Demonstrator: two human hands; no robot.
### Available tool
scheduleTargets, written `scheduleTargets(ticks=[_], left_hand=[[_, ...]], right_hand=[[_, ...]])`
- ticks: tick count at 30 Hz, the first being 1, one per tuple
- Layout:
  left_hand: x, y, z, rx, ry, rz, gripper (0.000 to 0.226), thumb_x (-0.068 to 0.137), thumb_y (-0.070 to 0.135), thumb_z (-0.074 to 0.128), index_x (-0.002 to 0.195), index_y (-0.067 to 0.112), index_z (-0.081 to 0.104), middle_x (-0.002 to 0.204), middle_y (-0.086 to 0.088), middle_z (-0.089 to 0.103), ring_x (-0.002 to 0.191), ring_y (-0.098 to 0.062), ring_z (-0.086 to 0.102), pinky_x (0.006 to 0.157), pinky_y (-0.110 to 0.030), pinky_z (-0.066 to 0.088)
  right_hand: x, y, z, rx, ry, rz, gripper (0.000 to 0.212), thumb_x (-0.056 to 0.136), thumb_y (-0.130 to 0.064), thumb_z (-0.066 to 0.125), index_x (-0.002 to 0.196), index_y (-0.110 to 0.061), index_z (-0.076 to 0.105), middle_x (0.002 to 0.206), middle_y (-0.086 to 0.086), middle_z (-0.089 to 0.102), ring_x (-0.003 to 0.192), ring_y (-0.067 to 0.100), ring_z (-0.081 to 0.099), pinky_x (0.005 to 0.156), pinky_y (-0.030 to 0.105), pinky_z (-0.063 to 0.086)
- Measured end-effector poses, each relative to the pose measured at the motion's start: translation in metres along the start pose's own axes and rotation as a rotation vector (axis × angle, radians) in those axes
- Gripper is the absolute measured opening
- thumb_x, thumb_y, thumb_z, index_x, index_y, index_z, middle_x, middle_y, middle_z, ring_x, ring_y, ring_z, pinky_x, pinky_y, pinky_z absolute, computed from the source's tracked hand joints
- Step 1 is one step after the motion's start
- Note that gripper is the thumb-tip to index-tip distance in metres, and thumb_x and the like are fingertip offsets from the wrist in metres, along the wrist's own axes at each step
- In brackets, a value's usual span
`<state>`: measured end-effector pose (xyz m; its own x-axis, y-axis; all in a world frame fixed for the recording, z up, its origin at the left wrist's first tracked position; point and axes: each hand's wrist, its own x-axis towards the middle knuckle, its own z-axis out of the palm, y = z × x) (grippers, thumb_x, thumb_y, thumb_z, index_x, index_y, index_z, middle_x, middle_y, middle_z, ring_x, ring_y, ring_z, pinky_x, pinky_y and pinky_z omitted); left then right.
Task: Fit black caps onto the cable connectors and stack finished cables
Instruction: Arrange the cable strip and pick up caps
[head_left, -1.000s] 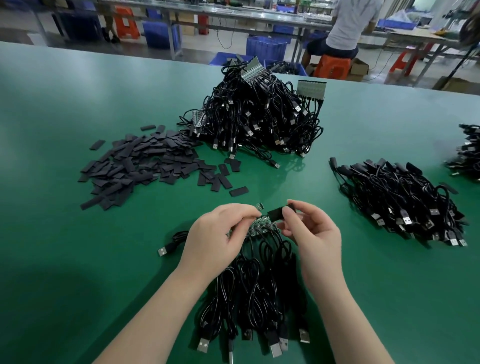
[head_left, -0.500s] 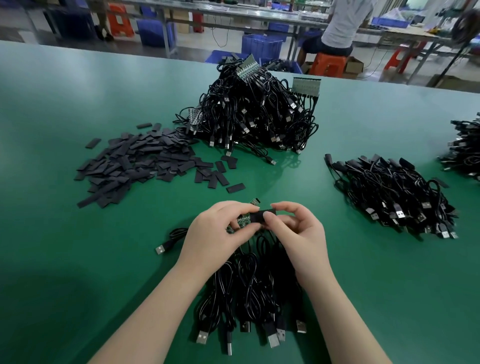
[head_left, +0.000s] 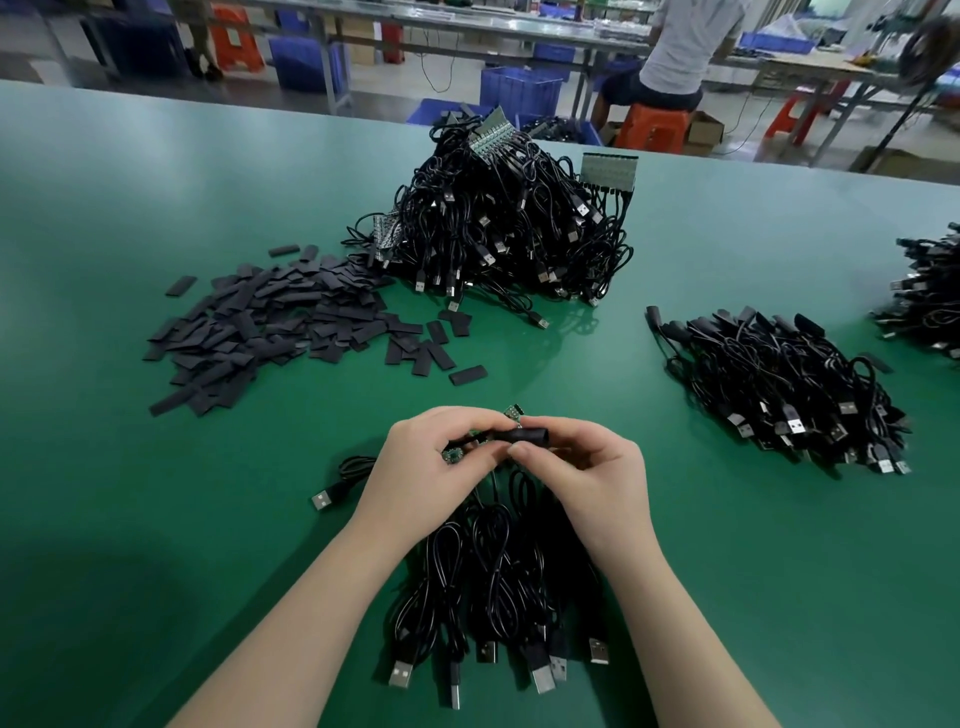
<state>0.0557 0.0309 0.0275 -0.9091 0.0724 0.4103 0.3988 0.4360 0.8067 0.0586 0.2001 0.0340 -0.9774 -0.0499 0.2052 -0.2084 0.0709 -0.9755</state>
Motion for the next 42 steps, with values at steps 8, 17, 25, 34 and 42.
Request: scheduleTargets(ticks=[8, 17, 25, 34, 42], left_hand=[[0.0, -0.002, 0.005, -0.033, -0.011, -0.021, 0.024, 0.081, 0.033, 0.071, 0.101, 0.046, 0.066, 0.099, 0.028, 0.068, 0.099, 0.001, 0.064, 0.081, -0.013, 0.048], [-0.001, -0.003, 0.004, 0.031, 0.069, -0.117, 0.035, 0.081, 0.028, 0.077, 0.096, 0.058, 0.065, 0.099, 0.037, 0.065, 0.096, 0.013, 0.06, 0.083, -0.002, 0.042], [0.001, -0.005, 0.003, 0.072, 0.037, -0.08, 0.028, 0.085, 0.024, 0.073, 0.108, 0.04, 0.071, 0.102, 0.027, 0.068, 0.102, 0.008, 0.061, 0.09, -0.015, 0.048], [0.0, -0.005, 0.0, 0.11, -0.05, 0.017, 0.028, 0.086, 0.021, 0.07, 0.111, 0.032, 0.073, 0.098, 0.035, 0.063, 0.102, 0.006, 0.061, 0.088, -0.013, 0.046], [0.001, -0.004, -0.002, 0.144, -0.02, -0.051, 0.031, 0.081, 0.051, 0.071, 0.111, 0.044, 0.068, 0.096, 0.034, 0.068, 0.104, 0.014, 0.056, 0.109, -0.014, 0.019]], right_hand=[[0.001, 0.001, 0.005, -0.014, 0.062, 0.013, 0.029, 0.079, -0.009, 0.08, 0.08, -0.038, 0.079, 0.083, -0.007, 0.077, 0.082, 0.013, 0.072, 0.079, 0.027, 0.057], [0.002, 0.0, -0.001, 0.121, 0.165, -0.002, 0.026, 0.084, -0.004, 0.075, 0.077, -0.029, 0.078, 0.086, -0.001, 0.078, 0.085, 0.011, 0.073, 0.075, 0.017, 0.053], [0.001, 0.0, 0.0, 0.061, 0.133, -0.069, 0.024, 0.083, -0.011, 0.074, 0.084, -0.035, 0.076, 0.09, -0.004, 0.077, 0.088, 0.014, 0.073, 0.077, 0.019, 0.054], [0.001, -0.002, -0.005, -0.084, 0.074, -0.103, 0.031, 0.081, -0.005, 0.078, 0.082, -0.035, 0.075, 0.088, -0.01, 0.076, 0.085, 0.009, 0.072, 0.08, 0.017, 0.053], [0.003, -0.007, -0.01, -0.019, -0.044, -0.017, 0.032, 0.081, -0.005, 0.077, 0.082, -0.037, 0.077, 0.085, -0.006, 0.077, 0.079, 0.006, 0.072, 0.073, 0.014, 0.052]])
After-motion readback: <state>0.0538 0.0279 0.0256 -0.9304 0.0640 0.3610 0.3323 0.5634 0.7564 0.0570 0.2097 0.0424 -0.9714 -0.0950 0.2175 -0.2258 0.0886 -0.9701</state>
